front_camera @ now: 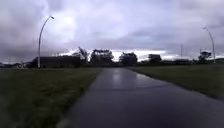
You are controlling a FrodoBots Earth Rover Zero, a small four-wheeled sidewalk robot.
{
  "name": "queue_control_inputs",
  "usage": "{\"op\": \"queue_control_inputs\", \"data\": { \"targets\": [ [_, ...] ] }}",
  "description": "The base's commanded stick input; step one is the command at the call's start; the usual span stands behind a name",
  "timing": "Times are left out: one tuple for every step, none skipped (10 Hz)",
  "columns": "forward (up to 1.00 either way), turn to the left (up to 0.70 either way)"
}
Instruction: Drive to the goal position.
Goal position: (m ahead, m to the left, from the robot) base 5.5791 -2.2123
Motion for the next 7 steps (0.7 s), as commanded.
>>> {"op": "queue_control_inputs", "data": {
  "targets": [
    [0.7,0.0],
    [0.7,0.0],
    [0.7,0.0],
    [0.7,0.0],
    [0.7,0.0],
    [0.7,0.0],
    [0.7,0.0]
  ]
}}
